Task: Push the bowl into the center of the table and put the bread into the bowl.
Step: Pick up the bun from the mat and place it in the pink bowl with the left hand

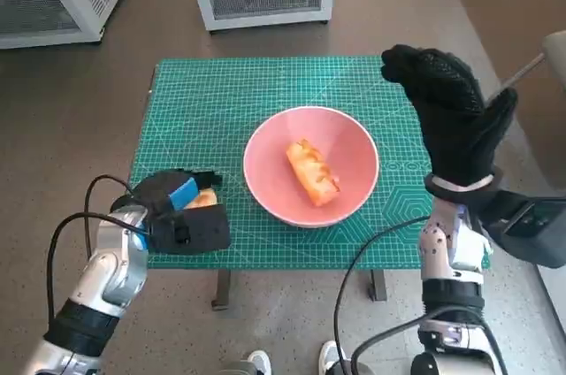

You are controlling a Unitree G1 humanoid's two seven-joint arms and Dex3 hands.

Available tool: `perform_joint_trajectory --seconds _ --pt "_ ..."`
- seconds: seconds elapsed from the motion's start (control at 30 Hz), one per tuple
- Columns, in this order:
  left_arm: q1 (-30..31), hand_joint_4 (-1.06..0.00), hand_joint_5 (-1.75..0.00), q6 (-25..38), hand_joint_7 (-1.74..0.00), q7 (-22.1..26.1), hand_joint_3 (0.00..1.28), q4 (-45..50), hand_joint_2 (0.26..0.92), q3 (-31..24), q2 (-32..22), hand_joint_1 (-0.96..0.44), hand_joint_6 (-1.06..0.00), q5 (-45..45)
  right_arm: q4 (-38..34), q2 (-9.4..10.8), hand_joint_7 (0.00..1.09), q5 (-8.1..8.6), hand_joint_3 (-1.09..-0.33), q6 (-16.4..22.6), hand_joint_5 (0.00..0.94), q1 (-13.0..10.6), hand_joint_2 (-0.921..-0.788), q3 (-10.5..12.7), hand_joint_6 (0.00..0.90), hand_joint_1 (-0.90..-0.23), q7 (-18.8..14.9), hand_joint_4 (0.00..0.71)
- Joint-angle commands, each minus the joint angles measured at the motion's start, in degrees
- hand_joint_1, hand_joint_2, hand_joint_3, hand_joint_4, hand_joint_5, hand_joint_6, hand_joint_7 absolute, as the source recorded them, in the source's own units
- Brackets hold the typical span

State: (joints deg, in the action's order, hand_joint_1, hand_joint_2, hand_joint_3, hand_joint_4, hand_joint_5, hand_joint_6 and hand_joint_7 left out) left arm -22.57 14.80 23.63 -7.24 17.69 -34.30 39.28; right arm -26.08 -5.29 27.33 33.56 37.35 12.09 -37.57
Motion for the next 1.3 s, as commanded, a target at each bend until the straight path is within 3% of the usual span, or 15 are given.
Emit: perform_joint_trajectory --seconds 0.03,0.2,0.53,0.83,1.3 --pt "1.7 -0.69 -1.11 -1.3 -1.18 0.3 0.08 5.1 0.916 -3.1 -2.1 0.01 -0.61 -1.7 -0.9 0.0 0.59 -0.18 -0.575 -0.1 0.002 -0.8 -0.921 0.1 0.011 -0.588 -0.3 0.29" --pt "2.7 -0.72 -1.14 -1.8 -1.13 0.4 0.06 13.1 0.91 -8.8 -3.2 0.0 -0.65 -5.3 -1.3 0.0 0.58 -0.23 -0.574 0.1 0.002 -0.5 -0.921 0.2 0.012 -0.588 -0.4 0.291" --pt "1.5 -0.78 -1.09 -5.5 -1.08 -5.6 0.02 21.4 0.909 -16.9 -1.0 0.0 -0.69 -9.6 -3.4 0.0 0.58 -0.14 -0.574 0.8 0.001 0.6 -0.921 0.4 0.013 -0.588 -1.1 0.291" --pt "-6.3 -0.78 -1.07 -7.2 -1.06 -6.3 0.01 21.4 0.905 -15.0 -0.7 0.0 -0.72 -8.0 -4.5 0.1 0.57 -0.21 -0.581 1.3 0.001 1.2 -0.921 0.4 0.014 -0.589 -1.3 0.291" --pt "-16.1 -0.74 -1.13 -12.1 -1.03 -7.1 0.01 15.0 0.911 -6.0 6.2 0.0 -0.74 -6.2 -4.1 0.0 0.57 0.21 -0.583 0.8 0.002 0.9 -0.921 0.5 0.013 -0.602 -1.8 0.293"
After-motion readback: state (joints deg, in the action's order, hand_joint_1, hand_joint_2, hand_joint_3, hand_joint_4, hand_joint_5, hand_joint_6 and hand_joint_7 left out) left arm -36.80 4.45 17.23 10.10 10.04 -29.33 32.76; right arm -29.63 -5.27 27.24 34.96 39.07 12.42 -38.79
